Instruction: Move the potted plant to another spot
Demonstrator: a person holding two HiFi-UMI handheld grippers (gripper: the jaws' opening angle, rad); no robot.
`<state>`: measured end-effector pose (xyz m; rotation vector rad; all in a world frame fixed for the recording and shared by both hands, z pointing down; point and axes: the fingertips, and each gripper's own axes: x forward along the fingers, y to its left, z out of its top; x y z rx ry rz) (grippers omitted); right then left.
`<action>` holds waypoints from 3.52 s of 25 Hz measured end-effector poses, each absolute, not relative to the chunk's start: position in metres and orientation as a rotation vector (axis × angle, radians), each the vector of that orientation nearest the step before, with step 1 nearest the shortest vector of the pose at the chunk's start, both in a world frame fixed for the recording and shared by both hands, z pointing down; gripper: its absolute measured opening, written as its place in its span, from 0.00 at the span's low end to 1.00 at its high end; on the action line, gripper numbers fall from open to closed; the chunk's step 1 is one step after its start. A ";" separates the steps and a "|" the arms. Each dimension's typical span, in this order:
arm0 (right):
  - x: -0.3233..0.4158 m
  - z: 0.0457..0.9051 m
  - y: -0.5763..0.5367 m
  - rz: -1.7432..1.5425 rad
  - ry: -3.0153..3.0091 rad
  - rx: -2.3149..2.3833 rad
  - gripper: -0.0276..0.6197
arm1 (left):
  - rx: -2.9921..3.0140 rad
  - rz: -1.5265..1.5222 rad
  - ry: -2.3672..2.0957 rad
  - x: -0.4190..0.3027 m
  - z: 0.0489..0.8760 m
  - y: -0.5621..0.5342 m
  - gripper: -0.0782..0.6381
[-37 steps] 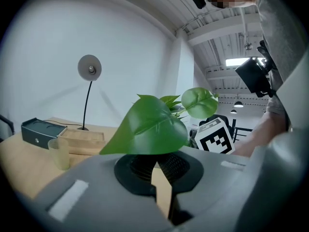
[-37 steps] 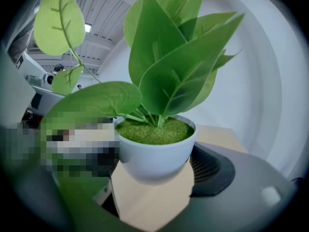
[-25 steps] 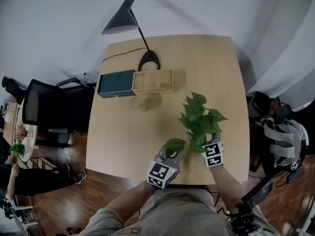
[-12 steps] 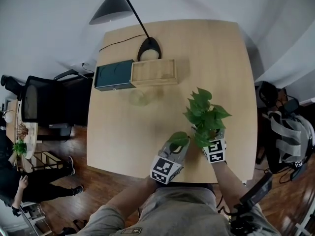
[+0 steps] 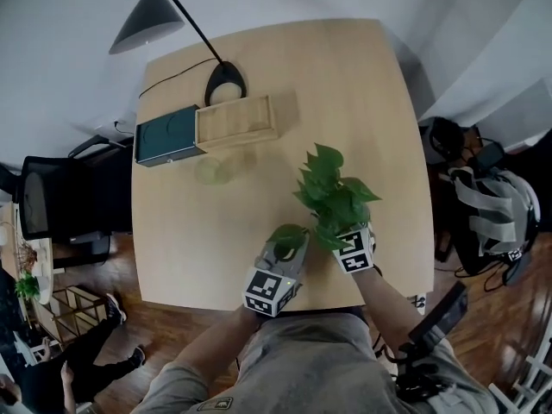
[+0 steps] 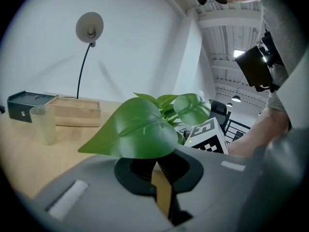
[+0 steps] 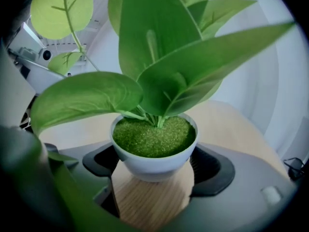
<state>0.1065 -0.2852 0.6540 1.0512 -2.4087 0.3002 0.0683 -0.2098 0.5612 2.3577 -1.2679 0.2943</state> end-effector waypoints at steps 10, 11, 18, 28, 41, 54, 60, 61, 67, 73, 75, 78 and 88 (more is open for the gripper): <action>0.111 0.662 -0.285 0.234 -2.396 1.055 0.76 | 2.348 0.297 -1.246 0.072 0.566 -0.200 0.10; 0.112 0.665 -0.285 0.254 -2.381 1.046 0.76 | 2.348 0.296 -1.249 0.072 0.565 -0.199 0.10; 0.116 0.678 -0.276 0.275 -2.334 0.973 0.75 | 2.338 0.291 -1.288 0.067 0.561 -0.196 0.10; 0.137 0.664 -0.234 0.285 -2.367 0.897 0.75 | 2.311 0.255 -1.371 0.074 0.564 -0.172 0.10; 0.149 0.589 -0.138 0.176 -2.514 0.828 0.64 | 2.387 0.188 -1.335 0.107 0.547 -0.107 0.10; 0.145 0.537 0.034 0.175 -2.586 0.864 0.22 | 2.453 0.105 -1.305 0.107 0.509 0.036 0.10; 0.157 0.530 0.077 0.196 -2.574 0.907 0.17 | 2.470 0.118 -1.273 0.114 0.509 0.077 0.10; 0.159 0.530 0.082 0.198 -2.576 0.898 0.16 | 2.472 0.119 -1.276 0.115 0.509 0.081 0.10; 0.182 0.528 0.097 0.225 -2.568 0.873 0.05 | 2.485 0.104 -1.288 0.130 0.503 0.087 0.10; 0.193 0.520 0.110 0.262 -2.601 0.846 0.05 | 2.492 0.112 -1.272 0.154 0.499 0.092 0.10; 0.193 0.519 0.112 0.270 -2.620 0.840 0.05 | 2.489 0.114 -1.270 0.159 0.499 0.096 0.10; 0.191 0.515 0.112 0.273 -2.637 0.830 0.05 | 2.486 0.120 -1.275 0.161 0.498 0.097 0.10; 0.197 0.516 0.120 0.283 -2.644 0.800 0.05 | 2.476 0.134 -1.301 0.165 0.499 0.102 0.10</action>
